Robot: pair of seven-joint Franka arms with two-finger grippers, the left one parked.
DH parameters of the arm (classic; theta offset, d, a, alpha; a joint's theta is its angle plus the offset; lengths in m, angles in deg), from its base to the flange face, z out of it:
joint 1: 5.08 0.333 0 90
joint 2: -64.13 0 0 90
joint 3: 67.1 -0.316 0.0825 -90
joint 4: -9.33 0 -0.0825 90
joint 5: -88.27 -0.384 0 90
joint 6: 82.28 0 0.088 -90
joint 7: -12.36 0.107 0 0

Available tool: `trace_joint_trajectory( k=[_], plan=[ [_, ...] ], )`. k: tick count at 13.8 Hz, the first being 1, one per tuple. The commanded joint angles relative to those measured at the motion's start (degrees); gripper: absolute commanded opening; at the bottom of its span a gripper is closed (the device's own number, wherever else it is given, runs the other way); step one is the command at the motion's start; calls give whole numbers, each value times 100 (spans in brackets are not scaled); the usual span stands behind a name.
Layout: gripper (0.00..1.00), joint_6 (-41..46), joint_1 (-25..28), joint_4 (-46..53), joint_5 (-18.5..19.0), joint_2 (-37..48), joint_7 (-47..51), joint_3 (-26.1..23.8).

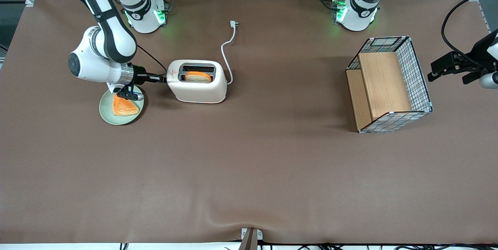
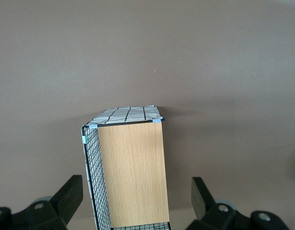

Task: Press toaster button with right arm
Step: 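Push the toaster lever down with the right gripper and hold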

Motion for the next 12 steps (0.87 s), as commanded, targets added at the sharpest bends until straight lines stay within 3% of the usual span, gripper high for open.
trace_joint_trajectory(
  k=[1, 9, 12],
  plan=[
    [0, -421, 182, -87, -302, -215, -338, -10],
    [0, -640, 279, -87, -311, -399, -382, -27],
    [0, -641, 375, -87, -477, -399, -399, -19]
  ],
)
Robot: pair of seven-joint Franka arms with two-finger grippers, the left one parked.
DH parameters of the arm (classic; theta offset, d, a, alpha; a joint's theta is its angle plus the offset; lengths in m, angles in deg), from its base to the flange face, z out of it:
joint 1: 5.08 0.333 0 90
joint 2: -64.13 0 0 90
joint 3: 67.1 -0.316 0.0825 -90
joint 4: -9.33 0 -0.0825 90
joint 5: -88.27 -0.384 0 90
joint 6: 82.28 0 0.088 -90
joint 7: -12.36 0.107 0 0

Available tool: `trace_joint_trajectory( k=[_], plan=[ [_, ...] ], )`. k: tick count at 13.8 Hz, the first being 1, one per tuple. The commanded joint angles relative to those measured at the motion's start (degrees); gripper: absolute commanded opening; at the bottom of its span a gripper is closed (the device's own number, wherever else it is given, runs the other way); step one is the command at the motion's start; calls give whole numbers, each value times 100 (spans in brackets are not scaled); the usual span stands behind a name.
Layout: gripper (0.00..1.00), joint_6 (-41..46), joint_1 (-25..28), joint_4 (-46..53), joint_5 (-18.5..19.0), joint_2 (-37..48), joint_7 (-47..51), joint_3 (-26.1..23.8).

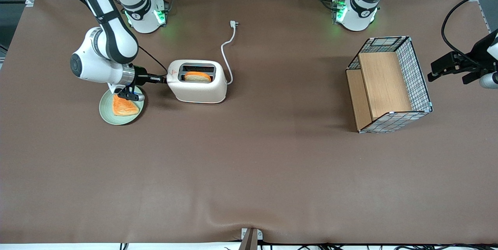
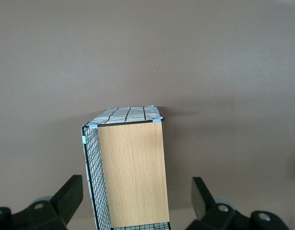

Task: Press toaster button with right arm
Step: 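Push the toaster lever down with the right gripper and hold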

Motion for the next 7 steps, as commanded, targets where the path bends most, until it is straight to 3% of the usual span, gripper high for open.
trace_joint_trajectory(
  k=[1, 7],
  plan=[
    [0, -557, 344, -81, -467, -343, -395, -28],
    [0, -557, 335, -72, -467, -370, -491, -28]
  ],
)
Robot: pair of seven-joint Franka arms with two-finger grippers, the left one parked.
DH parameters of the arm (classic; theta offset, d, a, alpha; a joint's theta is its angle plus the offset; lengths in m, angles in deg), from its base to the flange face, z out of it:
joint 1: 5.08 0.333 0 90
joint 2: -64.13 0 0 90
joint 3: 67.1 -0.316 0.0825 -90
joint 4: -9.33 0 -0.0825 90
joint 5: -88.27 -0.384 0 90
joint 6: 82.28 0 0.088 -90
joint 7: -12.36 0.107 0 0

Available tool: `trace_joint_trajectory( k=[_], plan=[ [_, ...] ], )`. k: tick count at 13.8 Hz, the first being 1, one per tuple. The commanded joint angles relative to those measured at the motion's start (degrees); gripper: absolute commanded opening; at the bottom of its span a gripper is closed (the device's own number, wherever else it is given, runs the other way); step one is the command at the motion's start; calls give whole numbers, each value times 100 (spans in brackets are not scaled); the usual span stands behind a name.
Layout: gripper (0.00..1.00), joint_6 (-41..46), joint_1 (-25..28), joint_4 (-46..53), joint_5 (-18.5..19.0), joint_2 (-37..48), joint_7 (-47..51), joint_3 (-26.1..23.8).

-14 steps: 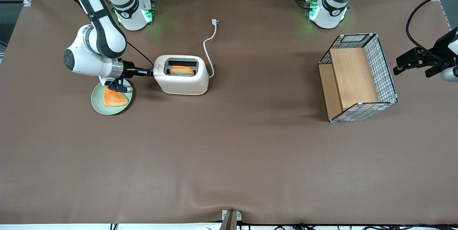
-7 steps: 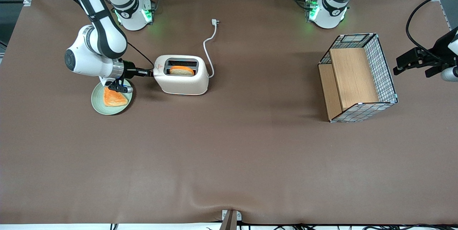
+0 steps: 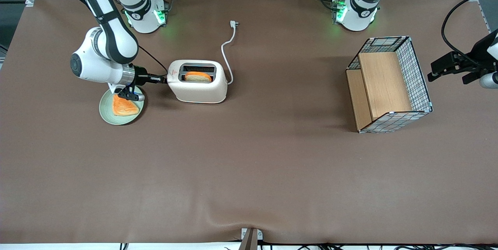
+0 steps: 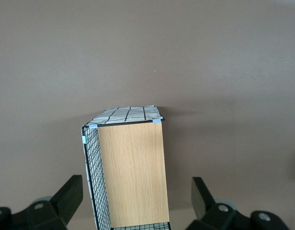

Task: Press toaster button with right arm
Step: 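Push the toaster lever down with the right gripper and hold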

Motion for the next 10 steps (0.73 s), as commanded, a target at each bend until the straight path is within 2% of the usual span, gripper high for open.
trace_joint_trajectory(
  k=[1, 10],
  plan=[
    [0, -530, 300, -73, -410, -368, -450, -45],
    [0, -468, 248, -64, -410, -368, -635, -36]
  ],
)
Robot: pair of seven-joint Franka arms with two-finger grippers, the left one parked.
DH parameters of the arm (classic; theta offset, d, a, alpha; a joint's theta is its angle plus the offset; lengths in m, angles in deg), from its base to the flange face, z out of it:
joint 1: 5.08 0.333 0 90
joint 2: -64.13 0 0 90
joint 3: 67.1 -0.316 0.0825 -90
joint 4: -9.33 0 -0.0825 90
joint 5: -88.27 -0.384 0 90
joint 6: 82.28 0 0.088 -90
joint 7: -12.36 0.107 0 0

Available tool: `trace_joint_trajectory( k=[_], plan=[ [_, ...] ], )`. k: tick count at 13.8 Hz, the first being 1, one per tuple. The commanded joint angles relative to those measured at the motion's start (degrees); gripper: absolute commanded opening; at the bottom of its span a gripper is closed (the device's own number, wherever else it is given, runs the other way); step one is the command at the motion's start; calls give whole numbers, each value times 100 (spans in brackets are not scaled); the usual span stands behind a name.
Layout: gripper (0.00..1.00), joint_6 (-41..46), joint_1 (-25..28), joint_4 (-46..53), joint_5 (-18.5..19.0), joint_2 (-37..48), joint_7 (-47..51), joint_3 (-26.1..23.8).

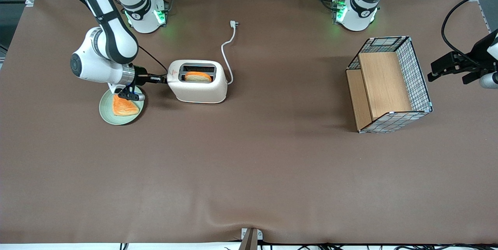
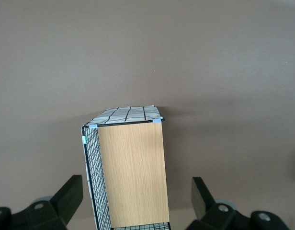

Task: Press toaster button with right arm
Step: 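Push the toaster lever down with the right gripper and hold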

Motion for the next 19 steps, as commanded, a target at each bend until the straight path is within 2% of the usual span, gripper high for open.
trace_joint_trajectory(
  k=[1, 12, 19],
  plan=[
    [0, -471, 247, -62, -401, -368, -507, -42],
    [0, 117, -60, 60, -278, -254, -797, 11],
    [0, 1056, -614, 569, 582, -183, -789, 90]
  ],
)
